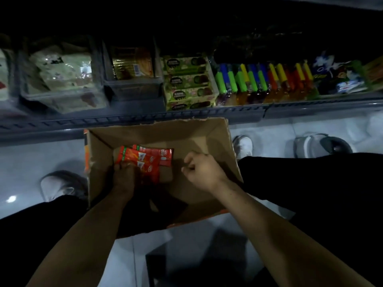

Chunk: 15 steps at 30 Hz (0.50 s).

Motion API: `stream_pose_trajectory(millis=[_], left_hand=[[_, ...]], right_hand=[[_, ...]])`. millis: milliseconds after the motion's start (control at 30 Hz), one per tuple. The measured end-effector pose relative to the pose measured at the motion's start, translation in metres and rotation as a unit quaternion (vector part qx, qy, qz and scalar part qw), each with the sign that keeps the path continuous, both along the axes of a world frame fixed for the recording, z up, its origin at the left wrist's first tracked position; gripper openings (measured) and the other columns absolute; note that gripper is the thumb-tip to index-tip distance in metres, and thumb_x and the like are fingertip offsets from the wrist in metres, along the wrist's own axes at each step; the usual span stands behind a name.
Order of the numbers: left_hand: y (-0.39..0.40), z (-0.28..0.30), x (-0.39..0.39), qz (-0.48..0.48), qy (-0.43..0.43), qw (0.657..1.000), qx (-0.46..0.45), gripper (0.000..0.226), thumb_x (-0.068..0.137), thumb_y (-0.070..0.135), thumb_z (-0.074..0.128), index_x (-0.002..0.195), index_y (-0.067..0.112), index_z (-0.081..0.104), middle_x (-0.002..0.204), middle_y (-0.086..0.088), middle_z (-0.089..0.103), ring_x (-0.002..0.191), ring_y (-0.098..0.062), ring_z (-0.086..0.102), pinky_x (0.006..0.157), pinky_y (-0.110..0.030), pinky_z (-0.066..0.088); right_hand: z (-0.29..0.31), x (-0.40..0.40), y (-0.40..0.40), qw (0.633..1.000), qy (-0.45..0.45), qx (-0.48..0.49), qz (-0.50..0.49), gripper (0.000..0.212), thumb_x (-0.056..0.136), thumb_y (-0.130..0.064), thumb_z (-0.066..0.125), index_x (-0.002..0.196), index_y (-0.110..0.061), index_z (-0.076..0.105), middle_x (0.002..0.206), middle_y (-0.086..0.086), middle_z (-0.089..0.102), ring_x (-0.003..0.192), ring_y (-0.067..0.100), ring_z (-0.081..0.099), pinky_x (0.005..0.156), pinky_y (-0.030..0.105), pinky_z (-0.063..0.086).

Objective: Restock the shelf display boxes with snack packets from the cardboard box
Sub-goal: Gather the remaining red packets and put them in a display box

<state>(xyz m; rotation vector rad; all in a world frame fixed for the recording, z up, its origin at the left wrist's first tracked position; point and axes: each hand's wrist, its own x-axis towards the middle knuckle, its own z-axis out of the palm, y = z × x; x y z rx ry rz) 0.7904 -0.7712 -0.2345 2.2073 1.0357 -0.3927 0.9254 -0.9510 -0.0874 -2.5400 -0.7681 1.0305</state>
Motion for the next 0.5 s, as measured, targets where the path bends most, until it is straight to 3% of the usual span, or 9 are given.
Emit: stream_pose_trajectory(millis=[33, 100, 167, 267, 367, 433, 500], left_hand=[[0.002, 0.001, -0.004, -0.041, 0.01, 0.998, 0.041, 0.036, 0.099, 0.015, 0.044, 0.131, -0.002, 0.05, 0.133, -0.02, 0.054, 0.122, -0.035, 0.051, 0.072, -0.006, 0.045], [0.007, 0.006, 0.001, -0.059, 0.011, 0.998, -0.034, 0.031, 0.094, 0.015, 0.054, 0.122, 0.004, 0.06, 0.127, -0.016, 0.06, 0.116, -0.033, 0.056, 0.094, -0.023, 0.043], [0.006, 0.027, 0.008, -0.062, -0.009, 0.99, -0.124, 0.03, 0.087, 0.013, 0.066, 0.116, 0.006, 0.066, 0.119, -0.013, 0.065, 0.109, -0.026, 0.059, 0.09, -0.024, 0.041], [-0.005, 0.056, 0.018, -0.067, -0.045, 0.981, -0.179, 0.031, 0.081, 0.017, 0.076, 0.111, 0.013, 0.069, 0.11, 0.001, 0.067, 0.101, -0.012, 0.058, 0.084, -0.015, 0.037], [-0.014, 0.069, 0.022, -0.104, -0.027, 0.975, -0.196, 0.033, 0.078, 0.018, 0.078, 0.11, 0.018, 0.07, 0.105, 0.013, 0.062, 0.101, -0.005, 0.054, 0.087, -0.016, 0.035], [-0.017, 0.069, 0.023, -0.118, -0.011, 0.973, -0.201, 0.031, 0.078, 0.017, 0.079, 0.108, 0.018, 0.071, 0.105, 0.01, 0.065, 0.096, -0.004, 0.055, 0.085, -0.017, 0.038], [-0.018, 0.069, 0.022, -0.122, -0.002, 0.969, -0.213, 0.031, 0.078, 0.013, 0.078, 0.108, 0.015, 0.071, 0.104, 0.007, 0.067, 0.095, -0.007, 0.059, 0.084, -0.018, 0.042]], right_hand=[[-0.003, 0.001, -0.001, 1.0, 0.004, 0.003, -0.026, 0.019, 0.088, -0.032, 0.063, 0.104, -0.02, 0.062, 0.1, -0.002, 0.071, 0.098, 0.018, 0.064, 0.087, 0.034, 0.053], [-0.012, 0.002, -0.003, 0.997, 0.021, 0.008, -0.08, 0.021, 0.086, -0.032, 0.067, 0.104, -0.022, 0.063, 0.102, -0.004, 0.069, 0.102, 0.016, 0.062, 0.09, 0.033, 0.052], [-0.018, 0.004, -0.005, 0.992, 0.055, 0.018, -0.114, 0.036, 0.084, -0.032, 0.072, 0.116, -0.02, 0.061, 0.111, -0.004, 0.065, 0.108, 0.014, 0.06, 0.093, 0.028, 0.049], [-0.021, 0.004, -0.002, 0.985, 0.112, 0.055, -0.121, 0.064, 0.08, -0.029, 0.078, 0.136, -0.02, 0.05, 0.124, 0.0, 0.058, 0.113, 0.015, 0.057, 0.095, 0.028, 0.047], [-0.019, 0.0, 0.005, 0.973, 0.176, 0.099, -0.116, 0.047, 0.084, -0.012, 0.073, 0.128, -0.016, 0.058, 0.117, 0.004, 0.063, 0.108, 0.013, 0.061, 0.085, 0.019, 0.049], [-0.017, -0.001, 0.011, 0.978, 0.168, 0.098, -0.082, 0.031, 0.088, -0.006, 0.065, 0.118, -0.014, 0.066, 0.109, 0.0, 0.067, 0.099, 0.006, 0.061, 0.072, 0.009, 0.045], [-0.016, -0.002, 0.014, 0.979, 0.169, 0.09, -0.071, 0.026, 0.09, -0.008, 0.06, 0.113, -0.018, 0.069, 0.109, -0.002, 0.069, 0.091, 0.001, 0.061, 0.067, 0.009, 0.042]])
